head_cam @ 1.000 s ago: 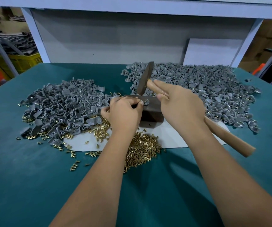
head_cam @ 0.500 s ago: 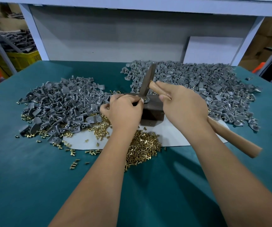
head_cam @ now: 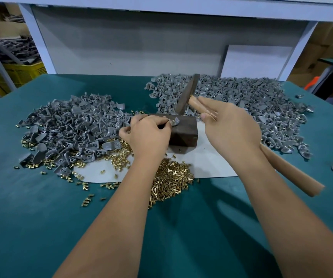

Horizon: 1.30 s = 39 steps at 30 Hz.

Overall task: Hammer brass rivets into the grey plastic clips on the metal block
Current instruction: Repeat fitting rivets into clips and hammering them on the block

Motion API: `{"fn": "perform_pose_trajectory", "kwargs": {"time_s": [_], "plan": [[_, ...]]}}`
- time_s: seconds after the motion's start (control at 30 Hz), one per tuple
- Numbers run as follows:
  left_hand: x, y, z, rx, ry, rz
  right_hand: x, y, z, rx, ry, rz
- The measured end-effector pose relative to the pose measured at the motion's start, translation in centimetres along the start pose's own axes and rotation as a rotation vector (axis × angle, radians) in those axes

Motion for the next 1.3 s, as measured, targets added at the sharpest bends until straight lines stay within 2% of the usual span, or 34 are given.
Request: {"fn": "perform_pose_trajectory", "kwargs": {"time_s": [0.17,0.3,0.43,0.47,0.6,0.77,0.83,0.9,1.07,1.13,1.3], "plan": [[-0.2,0.1,-0.1,0.012,-0.004,-0.046,-1.4,-0.6,0.0,0.133,-0.099,-0.055],[-0.3,0.2,-0.1,0.019,0.014,-0.020,-2.0,-0.5,0.3,-0.041,-0.121,-0.172],[-0.3,0.4,-0.1,0.057,0.028,-0.044,-2.7,-2.2,1.1,0.183,-0.140,-0.102],[-0.3,0.4,-0.1,0.063,0.026,-0.052,-2.9,-2.3,1.0,0.197,-0.152,-0.114],[-0.3,0.3,0.0,0.029,0.028,0.001,-2.4,-0.9,0.6,-0.060,-0.163,-0.234],[-0.4,0.4,0.1,0.028,-0.011,-0.057,-2.6,-1.5,0.0,0.226,-0.185,-0.163],[-0.3,0.3,0.0,0.015,-0.004,-0.016,-2.4,-0.6,-0.1,0.105,-0.209,-0.199],[-0.3,0.2,0.1,0.002,-0.003,0.000,-2.0,0.0,0.2,-0.009,-0.166,-0.190],[-0.1,-0.1,0.1,-0.025,-0.004,-0.034,-0.5,0.8,1.7,0.167,0.012,0.000],[-0.3,-0.2,0.4,-0.084,-0.030,-0.084,0.6,1.7,1.7,0.183,0.074,0.045],[-0.7,-0.3,0.8,-0.178,-0.078,-0.276,3.8,4.1,1.4,0.022,0.202,0.067]]}}
Point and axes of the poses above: each hand's wrist, its own z-axis towards the middle knuckle, its own y-axis out of the palm, x = y × z, the point moved 3 cm from there along z, towards the middle knuckle, and after that the axes turned 4 degrees about -y, right-handed, at the moved point
